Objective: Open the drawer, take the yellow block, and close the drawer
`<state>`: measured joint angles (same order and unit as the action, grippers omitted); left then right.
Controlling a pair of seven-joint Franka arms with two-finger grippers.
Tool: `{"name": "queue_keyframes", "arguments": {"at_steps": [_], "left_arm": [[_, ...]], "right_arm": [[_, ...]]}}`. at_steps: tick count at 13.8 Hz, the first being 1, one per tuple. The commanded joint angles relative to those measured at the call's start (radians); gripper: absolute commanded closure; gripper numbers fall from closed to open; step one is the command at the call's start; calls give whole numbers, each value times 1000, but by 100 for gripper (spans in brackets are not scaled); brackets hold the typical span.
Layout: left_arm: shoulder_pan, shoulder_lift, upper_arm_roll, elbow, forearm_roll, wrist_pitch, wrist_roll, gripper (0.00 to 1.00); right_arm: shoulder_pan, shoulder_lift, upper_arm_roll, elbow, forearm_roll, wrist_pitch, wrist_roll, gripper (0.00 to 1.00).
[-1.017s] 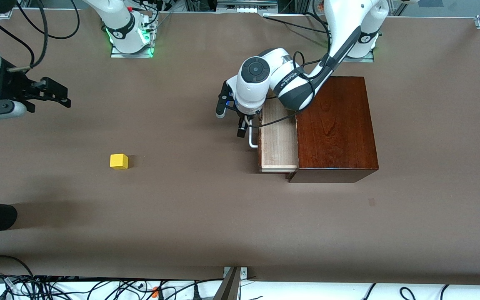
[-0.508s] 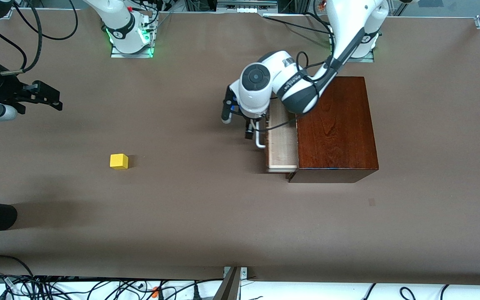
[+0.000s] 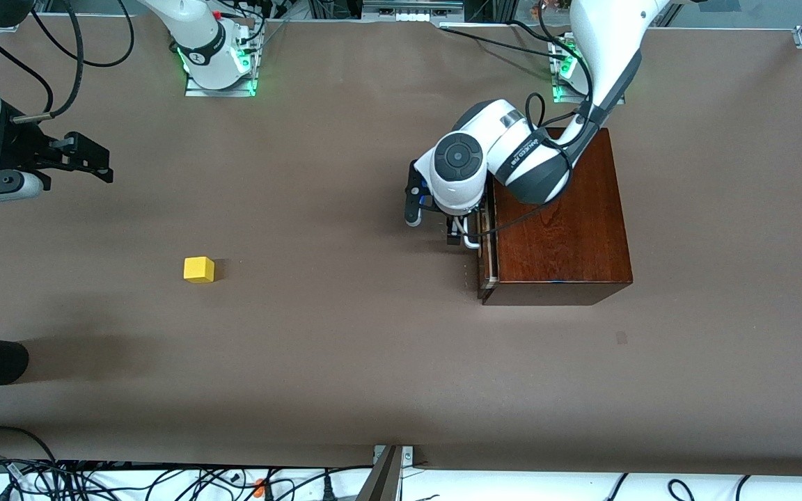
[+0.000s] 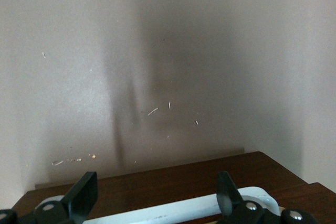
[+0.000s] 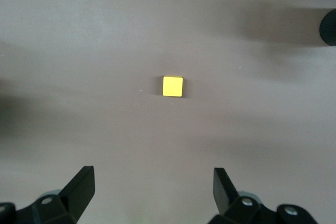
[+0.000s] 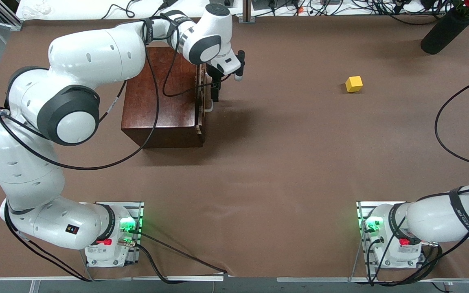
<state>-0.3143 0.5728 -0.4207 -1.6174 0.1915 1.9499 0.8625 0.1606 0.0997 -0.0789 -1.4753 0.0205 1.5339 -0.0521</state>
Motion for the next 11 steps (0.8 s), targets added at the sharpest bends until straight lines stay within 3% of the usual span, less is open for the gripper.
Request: {"name": "queue_keyframes", "arguments": {"at_steps": [1,11], "left_arm": [[21,-33,5,-19,32,-35,23,0],[27,-82,-6,-13,13,-42,-43,0]], "right_arm": [[0,8,-5,29,-14,-24,6,0],[0,14,-1,29,-10,0,5,0]]}}
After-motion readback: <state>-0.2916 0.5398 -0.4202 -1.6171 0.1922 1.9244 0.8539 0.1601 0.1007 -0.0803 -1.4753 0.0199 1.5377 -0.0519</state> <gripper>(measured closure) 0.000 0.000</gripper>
